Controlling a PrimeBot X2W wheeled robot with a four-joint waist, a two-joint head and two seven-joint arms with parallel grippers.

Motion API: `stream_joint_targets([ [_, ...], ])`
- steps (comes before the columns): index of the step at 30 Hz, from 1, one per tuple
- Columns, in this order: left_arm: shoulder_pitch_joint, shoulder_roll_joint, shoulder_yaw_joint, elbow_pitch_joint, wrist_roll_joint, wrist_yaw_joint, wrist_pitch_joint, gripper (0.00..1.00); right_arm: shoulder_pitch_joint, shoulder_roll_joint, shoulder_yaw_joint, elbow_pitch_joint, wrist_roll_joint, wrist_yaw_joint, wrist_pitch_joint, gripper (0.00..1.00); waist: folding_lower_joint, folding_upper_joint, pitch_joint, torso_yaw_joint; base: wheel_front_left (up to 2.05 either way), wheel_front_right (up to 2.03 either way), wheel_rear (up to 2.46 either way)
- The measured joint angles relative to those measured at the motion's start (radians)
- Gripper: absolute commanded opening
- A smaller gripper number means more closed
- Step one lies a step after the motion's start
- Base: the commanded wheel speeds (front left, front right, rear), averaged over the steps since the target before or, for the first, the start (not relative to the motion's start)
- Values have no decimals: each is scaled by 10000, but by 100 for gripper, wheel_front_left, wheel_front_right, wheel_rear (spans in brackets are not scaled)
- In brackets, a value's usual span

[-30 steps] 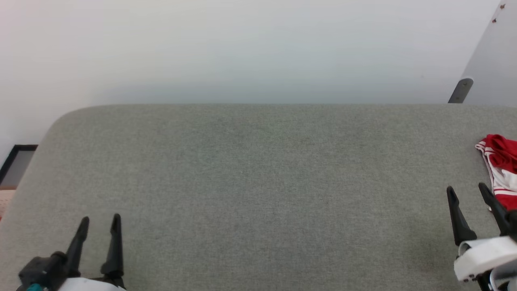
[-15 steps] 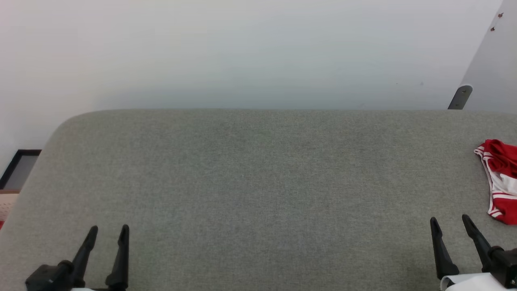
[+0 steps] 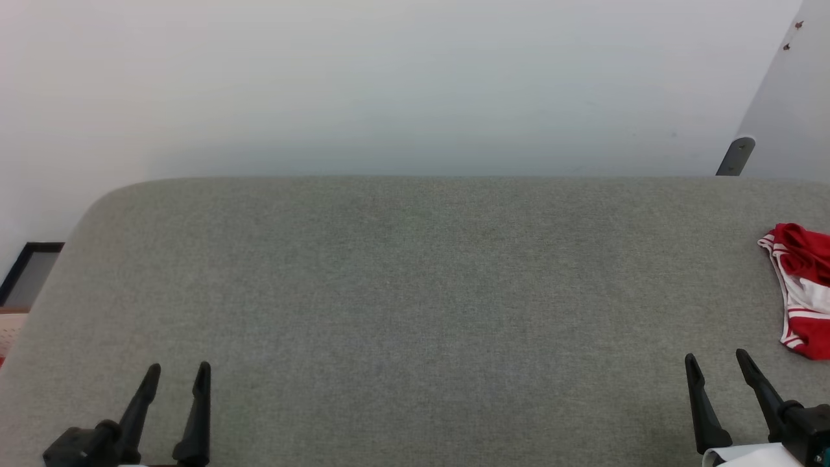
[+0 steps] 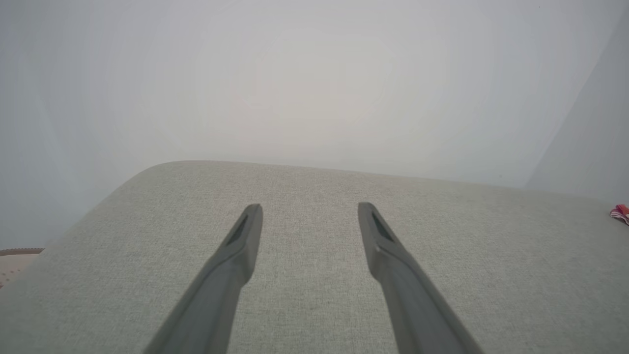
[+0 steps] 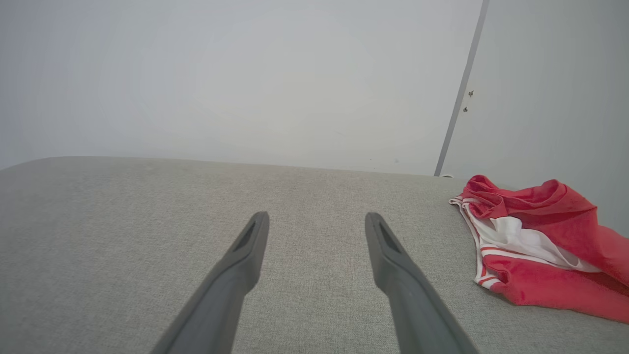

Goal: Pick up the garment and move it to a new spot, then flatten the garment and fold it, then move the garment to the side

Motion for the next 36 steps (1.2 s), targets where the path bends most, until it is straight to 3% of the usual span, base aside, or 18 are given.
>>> stream_joint_targets([
  [8,33,8,-79,-27,-104,0,0,100,-1,-10,82,17,2,0,0,100,0,0,-8,15,0,0,0],
  [9,33,8,-75,-44,-109,0,0,0,-1,-12,96,23,2,0,0,0,0,0,-8,19,0,0,0],
  [15,258,-403,-215,416,-165,-2,35,0,199,155,174,512,84,0,115,0,0,0,-5,17,0,0,0],
  [36,-174,-961,75,577,-3264,-2,1030,0,-39,445,-119,527,3850,0,1062,0,0,0,46,-71,0,0,0],
])
